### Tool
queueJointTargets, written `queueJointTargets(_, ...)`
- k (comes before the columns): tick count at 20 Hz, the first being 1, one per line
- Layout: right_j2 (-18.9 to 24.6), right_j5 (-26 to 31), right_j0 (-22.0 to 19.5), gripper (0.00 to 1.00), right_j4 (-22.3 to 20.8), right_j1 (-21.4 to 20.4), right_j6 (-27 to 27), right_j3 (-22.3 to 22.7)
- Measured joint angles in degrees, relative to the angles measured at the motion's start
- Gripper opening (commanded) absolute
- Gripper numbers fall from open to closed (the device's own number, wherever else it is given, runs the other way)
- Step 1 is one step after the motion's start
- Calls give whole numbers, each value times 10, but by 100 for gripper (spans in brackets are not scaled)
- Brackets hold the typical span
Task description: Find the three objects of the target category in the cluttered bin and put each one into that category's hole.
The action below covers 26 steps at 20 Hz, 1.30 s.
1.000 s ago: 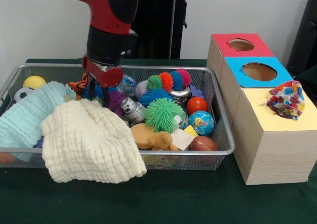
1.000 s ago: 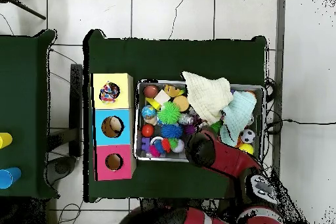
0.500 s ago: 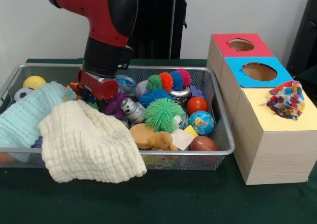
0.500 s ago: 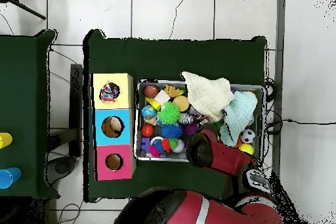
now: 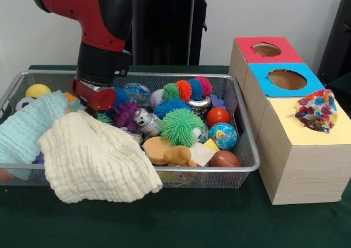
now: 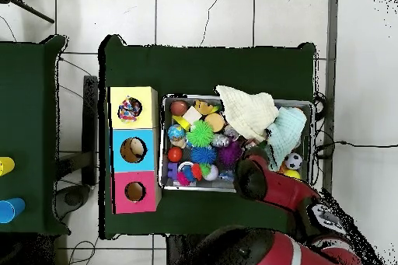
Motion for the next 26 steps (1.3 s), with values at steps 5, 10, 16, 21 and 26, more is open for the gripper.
queueJointTargets(5, 2, 6, 9, 0, -1, -13, 0, 6)
queueJointTargets(10, 2, 85, 48, 0, 10, -73, 0, 39)
queueJointTargets(16, 4, 186, 70, 0, 32, -141, 0, 69)
queueJointTargets(21, 7, 245, 74, 0, 59, -199, 0, 95)
queueJointTargets(26, 7, 245, 86, 0, 84, -221, 0, 108)
